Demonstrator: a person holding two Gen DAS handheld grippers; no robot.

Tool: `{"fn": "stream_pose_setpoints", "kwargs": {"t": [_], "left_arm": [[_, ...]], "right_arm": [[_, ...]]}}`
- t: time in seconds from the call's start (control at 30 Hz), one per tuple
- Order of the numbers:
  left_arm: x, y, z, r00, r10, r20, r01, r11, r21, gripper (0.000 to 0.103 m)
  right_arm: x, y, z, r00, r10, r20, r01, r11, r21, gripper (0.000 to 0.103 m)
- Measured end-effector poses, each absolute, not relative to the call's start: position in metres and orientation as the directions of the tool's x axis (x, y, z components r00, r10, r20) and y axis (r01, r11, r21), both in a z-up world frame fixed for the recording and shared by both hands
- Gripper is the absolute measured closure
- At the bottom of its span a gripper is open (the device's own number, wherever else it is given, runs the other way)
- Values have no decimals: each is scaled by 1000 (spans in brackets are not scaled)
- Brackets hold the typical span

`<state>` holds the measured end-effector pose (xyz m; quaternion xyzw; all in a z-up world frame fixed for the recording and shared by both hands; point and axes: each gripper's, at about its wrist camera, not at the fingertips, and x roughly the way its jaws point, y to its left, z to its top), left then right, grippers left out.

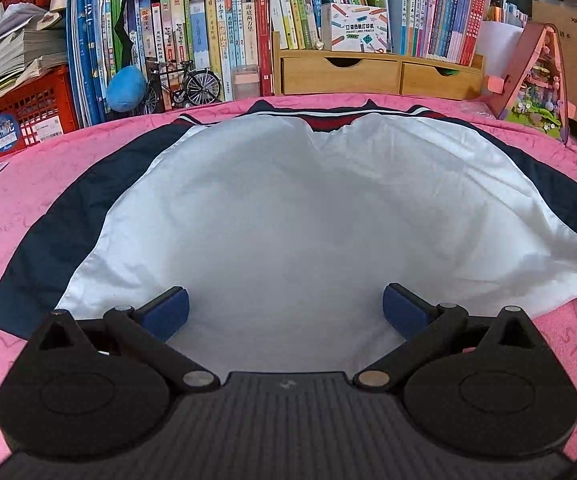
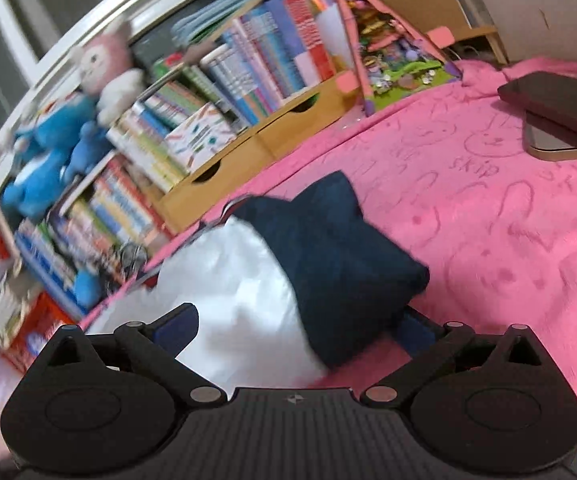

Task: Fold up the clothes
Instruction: 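Grasp the navy sleeve with the right gripper and fold it over the white front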

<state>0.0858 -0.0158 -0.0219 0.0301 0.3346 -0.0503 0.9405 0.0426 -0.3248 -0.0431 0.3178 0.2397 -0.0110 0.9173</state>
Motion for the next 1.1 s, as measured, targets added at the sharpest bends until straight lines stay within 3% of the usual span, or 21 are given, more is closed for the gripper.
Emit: {"fn": "stream_pose_setpoints", "kwargs": {"t": [0.17, 0.23, 0.27, 0.33, 0.37, 0.4, 0.47, 0.6, 0.7, 0.87, 1.0, 1.07, 1.1], "left_arm": [[85, -18, -23, 777, -64, -626, 111, 993, 36, 0], [84, -19, -23, 778, -62, -625, 111, 993, 40, 0], [84, -19, -23, 779, -62, -624, 111, 993, 40, 0], [84, -19, -23, 780, -62, -623, 112, 993, 41, 0], [83, -19, -23, 780, -62, -623, 112, 993, 42, 0], [83, -19, -23, 780, -61, -622, 112, 993, 43, 0], [83, -19, -23, 780, -62, -622, 112, 993, 42, 0], [83, -18, -23, 778, -70, -625, 112, 993, 28, 0], [82, -17, -23, 778, -74, -624, 108, 994, 17, 0], [81, -17, -24, 781, -74, -620, 102, 995, 10, 0], [80, -18, -24, 782, -75, -619, 101, 995, 7, 0], [80, -19, -23, 782, -76, -618, 100, 995, 4, 0], [80, -19, -23, 783, -76, -618, 99, 995, 3, 0]], "right_arm": [[77, -344, -44, 868, 240, -435, 138, 724, 675, 1], [82, -350, -43, 848, 286, -447, 138, 694, 706, 27], [82, -352, -44, 841, 304, -448, 138, 680, 720, 34], [80, -354, -44, 836, 298, -461, 148, 686, 712, 58], [80, -355, -44, 832, 290, -472, 155, 695, 702, 64], [80, -356, -43, 829, 283, -482, 162, 704, 692, 78], [83, -355, -35, 826, 287, -485, 153, 713, 684, 85], [97, -340, 4, 835, 357, -419, 37, 722, 690, 87], [124, -290, 34, 757, 522, -393, -171, 739, 652, 87], [170, -179, 35, 468, 743, -477, -417, 662, 622, 85], [182, -149, 15, 337, 779, -529, -429, 627, 650, 63], [175, -163, 11, 334, 817, -470, -430, 576, 695, 47], [168, -176, 12, 352, 833, -427, -437, 549, 712, 33]]}}
